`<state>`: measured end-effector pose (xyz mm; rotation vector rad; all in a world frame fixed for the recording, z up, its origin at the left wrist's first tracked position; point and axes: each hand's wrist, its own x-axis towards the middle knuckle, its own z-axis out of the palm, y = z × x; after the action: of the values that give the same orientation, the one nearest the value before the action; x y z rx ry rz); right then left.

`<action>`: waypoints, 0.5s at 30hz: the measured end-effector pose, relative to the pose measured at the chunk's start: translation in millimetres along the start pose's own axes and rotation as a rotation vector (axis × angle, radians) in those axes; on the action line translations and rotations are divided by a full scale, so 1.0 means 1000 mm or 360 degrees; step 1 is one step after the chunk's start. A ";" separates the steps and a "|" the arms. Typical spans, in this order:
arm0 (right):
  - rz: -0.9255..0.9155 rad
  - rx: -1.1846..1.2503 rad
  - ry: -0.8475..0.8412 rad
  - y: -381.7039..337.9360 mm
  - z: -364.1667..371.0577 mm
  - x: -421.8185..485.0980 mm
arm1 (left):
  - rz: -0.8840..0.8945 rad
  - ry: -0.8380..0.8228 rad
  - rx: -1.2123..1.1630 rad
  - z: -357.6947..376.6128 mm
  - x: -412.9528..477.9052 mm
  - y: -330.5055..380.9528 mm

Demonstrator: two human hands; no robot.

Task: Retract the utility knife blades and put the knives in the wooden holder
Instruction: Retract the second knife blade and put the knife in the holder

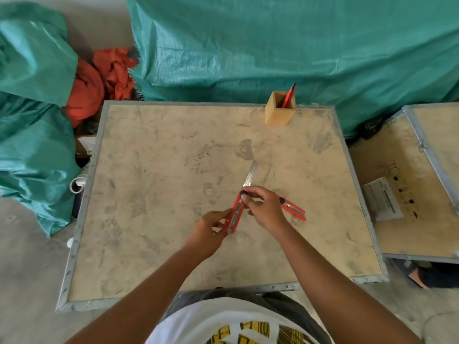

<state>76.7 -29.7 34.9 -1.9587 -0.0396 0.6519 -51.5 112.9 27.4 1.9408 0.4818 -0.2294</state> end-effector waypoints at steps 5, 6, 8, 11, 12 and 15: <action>-0.0116 0.0029 -0.0057 -0.019 -0.045 0.004 | -0.0053 -0.0196 -0.0092 0.007 -0.005 0.037; -0.0144 0.0031 -0.0068 -0.022 -0.054 0.004 | -0.0051 -0.0186 -0.0103 0.011 -0.006 0.044; -0.0194 0.0043 -0.0107 -0.027 -0.071 0.004 | -0.0036 -0.0111 -0.0191 0.021 -0.009 0.058; -0.0255 0.0155 -0.0182 -0.033 -0.096 0.002 | 0.0019 0.0011 -0.0412 0.039 -0.011 0.079; -0.0287 0.0171 -0.0218 -0.035 -0.105 0.002 | 0.0031 0.0044 -0.0486 0.046 -0.011 0.086; -0.0395 0.0101 -0.0341 -0.043 -0.131 0.001 | 0.0029 0.0125 -0.0678 0.066 -0.013 0.103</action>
<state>148.4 -116.8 113.8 -1.7793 -0.3837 0.6856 -14.6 14.4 91.3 1.5403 0.5177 -0.0331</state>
